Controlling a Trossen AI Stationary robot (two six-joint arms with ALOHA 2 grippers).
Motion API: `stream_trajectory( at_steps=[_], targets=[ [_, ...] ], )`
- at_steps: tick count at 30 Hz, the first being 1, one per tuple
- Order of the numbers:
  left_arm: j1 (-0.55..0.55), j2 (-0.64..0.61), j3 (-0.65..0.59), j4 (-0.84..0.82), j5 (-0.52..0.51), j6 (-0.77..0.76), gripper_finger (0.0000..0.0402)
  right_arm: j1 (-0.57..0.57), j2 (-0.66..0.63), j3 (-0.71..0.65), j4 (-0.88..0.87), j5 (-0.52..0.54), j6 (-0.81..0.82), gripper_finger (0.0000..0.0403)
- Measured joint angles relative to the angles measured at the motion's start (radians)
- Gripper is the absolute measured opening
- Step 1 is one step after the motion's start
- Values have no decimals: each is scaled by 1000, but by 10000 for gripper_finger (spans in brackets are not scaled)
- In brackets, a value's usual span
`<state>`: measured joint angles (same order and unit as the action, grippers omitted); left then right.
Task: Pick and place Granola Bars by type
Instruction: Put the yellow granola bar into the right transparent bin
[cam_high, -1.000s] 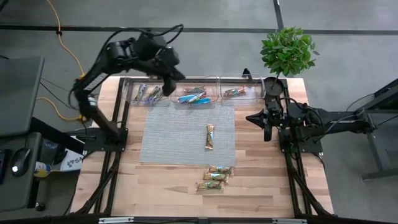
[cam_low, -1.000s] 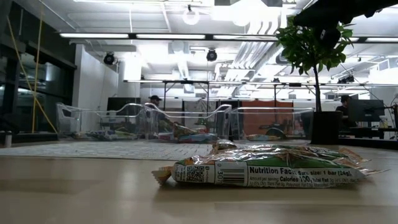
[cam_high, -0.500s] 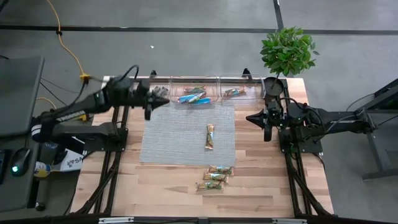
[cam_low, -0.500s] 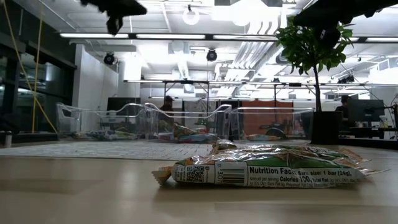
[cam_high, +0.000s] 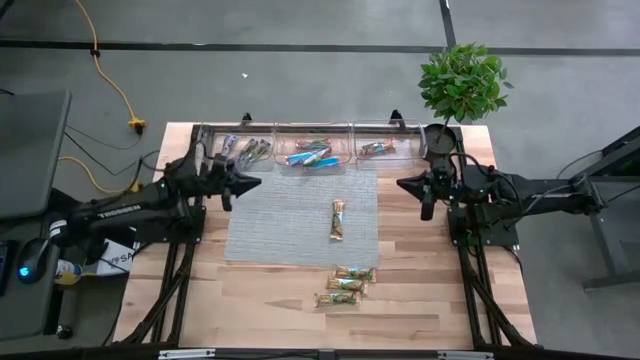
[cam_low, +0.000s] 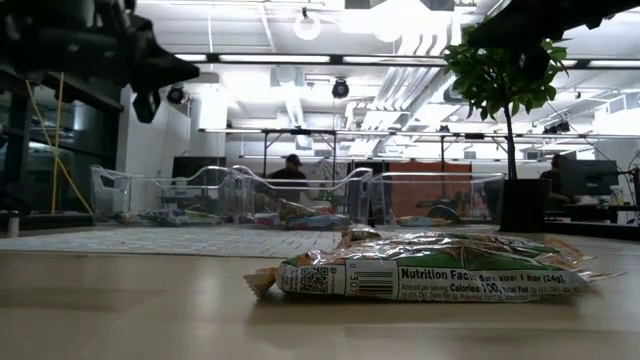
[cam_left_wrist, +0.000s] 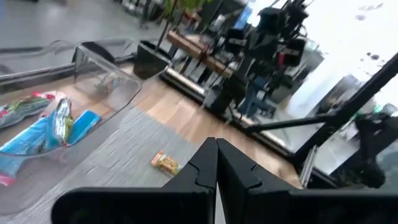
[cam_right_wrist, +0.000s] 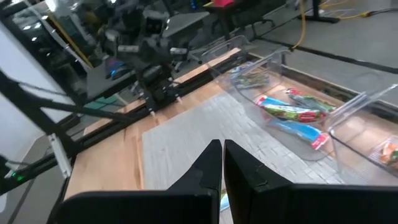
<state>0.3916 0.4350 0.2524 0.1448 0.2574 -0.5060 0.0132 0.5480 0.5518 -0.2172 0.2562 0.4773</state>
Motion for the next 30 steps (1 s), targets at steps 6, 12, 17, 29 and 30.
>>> stream_trajectory(
  at_steps=[6, 12, 17, 29, 30],
  targets=[
    [0, -91, -139, 195, 41, -75, 0, 0, 0, 0, 12, 61, 37, 0],
    [-1, -104, -199, 326, 104, -105, 0, 0, 0, 0, 13, 106, 51, 0],
    [-73, -104, -200, 327, 137, -119, 0, 0, 0, 0, 15, 137, 65, 0],
    [-458, -106, -201, 236, -321, 1, 0, 0, 2, 0, 28, 156, 76, 0],
    [-479, -104, -204, 217, -375, 31, 0, 0, 2, 0, 28, 156, 76, 0]
  ],
)
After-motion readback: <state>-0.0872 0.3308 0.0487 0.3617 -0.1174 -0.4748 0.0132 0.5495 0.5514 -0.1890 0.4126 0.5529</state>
